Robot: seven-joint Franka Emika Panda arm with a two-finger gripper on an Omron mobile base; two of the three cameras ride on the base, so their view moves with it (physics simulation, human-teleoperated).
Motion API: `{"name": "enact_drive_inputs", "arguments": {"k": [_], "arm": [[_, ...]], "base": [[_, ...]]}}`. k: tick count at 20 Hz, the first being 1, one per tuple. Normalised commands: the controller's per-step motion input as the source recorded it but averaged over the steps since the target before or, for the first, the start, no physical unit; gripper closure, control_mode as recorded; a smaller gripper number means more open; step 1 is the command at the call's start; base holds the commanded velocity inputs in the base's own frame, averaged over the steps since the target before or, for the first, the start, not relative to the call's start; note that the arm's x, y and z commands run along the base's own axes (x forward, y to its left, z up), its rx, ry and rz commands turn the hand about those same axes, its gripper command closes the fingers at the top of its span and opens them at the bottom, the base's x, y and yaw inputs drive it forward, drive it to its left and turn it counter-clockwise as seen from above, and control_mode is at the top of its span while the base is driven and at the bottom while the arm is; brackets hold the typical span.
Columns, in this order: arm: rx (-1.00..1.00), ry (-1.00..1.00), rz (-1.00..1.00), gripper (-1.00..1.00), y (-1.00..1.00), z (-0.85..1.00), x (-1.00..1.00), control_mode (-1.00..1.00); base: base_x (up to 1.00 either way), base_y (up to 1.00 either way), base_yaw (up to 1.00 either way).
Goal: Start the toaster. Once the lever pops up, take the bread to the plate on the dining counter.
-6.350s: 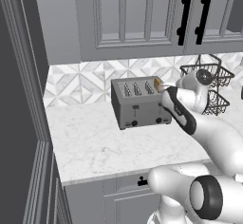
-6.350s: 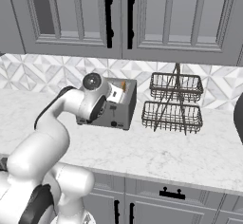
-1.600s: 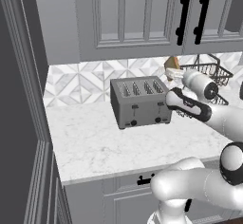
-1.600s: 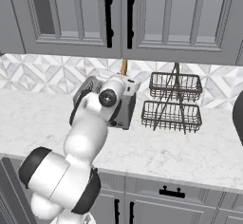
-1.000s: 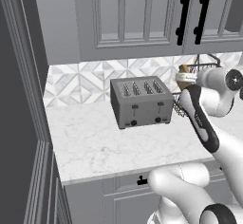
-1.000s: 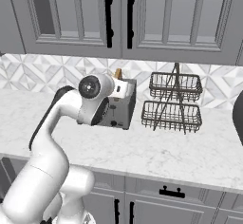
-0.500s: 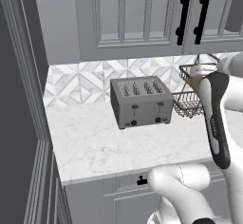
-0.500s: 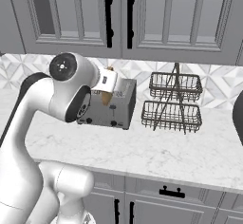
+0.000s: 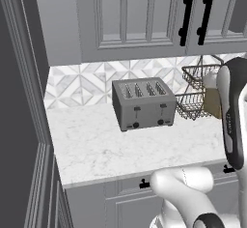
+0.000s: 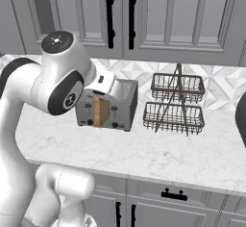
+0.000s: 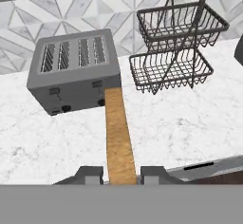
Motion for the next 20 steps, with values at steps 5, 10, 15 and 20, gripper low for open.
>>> {"name": "enact_drive_inputs", "arguments": {"k": [5, 10, 15, 20], "arm": [[0.00, 0.00, 0.00, 1.00, -0.02, -0.09, -0.10, 1.00], [0.00, 0.00, 0.00, 1.00, 0.00, 0.00, 0.00, 1.00], [0.00, 0.00, 0.00, 1.00, 0.00, 0.00, 0.00, 1.00], [0.00, 0.00, 0.00, 1.00, 0.00, 0.00, 0.00, 1.00]], "base": [[-0.75, -0.17, -0.07], [-0.84, -0.66, -0.37], [0.00, -0.83, -0.69], [0.00, -0.75, -0.75]]}}
